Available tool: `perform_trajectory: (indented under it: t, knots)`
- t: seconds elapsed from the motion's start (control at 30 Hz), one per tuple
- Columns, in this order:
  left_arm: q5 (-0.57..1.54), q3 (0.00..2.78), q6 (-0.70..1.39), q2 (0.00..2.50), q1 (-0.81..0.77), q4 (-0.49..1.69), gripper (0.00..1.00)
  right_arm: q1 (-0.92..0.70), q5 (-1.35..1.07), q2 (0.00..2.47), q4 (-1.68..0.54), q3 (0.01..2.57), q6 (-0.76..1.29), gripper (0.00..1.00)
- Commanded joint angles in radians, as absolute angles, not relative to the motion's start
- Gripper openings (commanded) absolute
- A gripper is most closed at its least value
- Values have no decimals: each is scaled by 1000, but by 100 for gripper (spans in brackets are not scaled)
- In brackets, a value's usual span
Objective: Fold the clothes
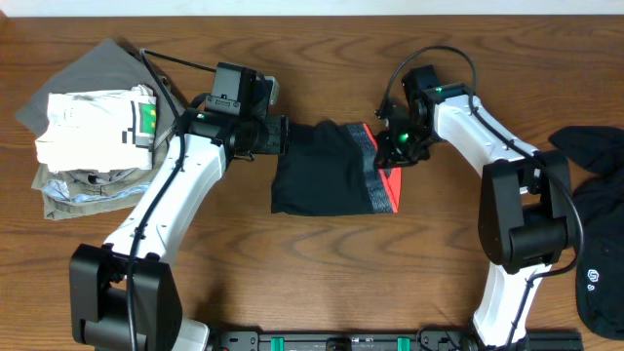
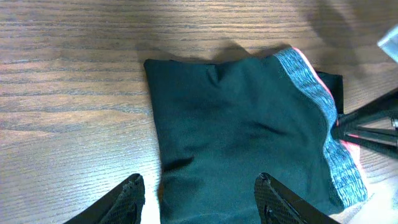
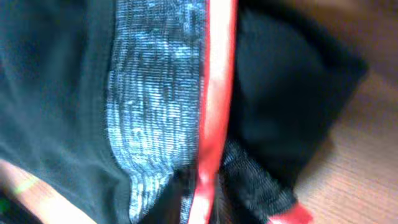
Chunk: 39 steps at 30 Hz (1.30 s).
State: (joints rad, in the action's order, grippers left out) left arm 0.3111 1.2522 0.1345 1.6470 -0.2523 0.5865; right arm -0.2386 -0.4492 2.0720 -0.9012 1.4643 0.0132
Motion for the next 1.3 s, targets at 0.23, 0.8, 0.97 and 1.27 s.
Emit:
perform_trajectory:
  t: [0.23,0.8,0.97,1.27]
  knots:
    - [313,1261,140,1714,-255,591,59,-229,-566,2077,-994,1691,-54,1]
    - [313,1261,140,1717,-255,590,59,-194,-92,2078,-1379,1818,40,2]
    - [313,1261,140,1717,-255,590,59,-194,-74,2078,-1382,1776,36,16]
    - [374,1261,131,1717,-255,589,59,-196,-54,2078,-1368,1740,36,14]
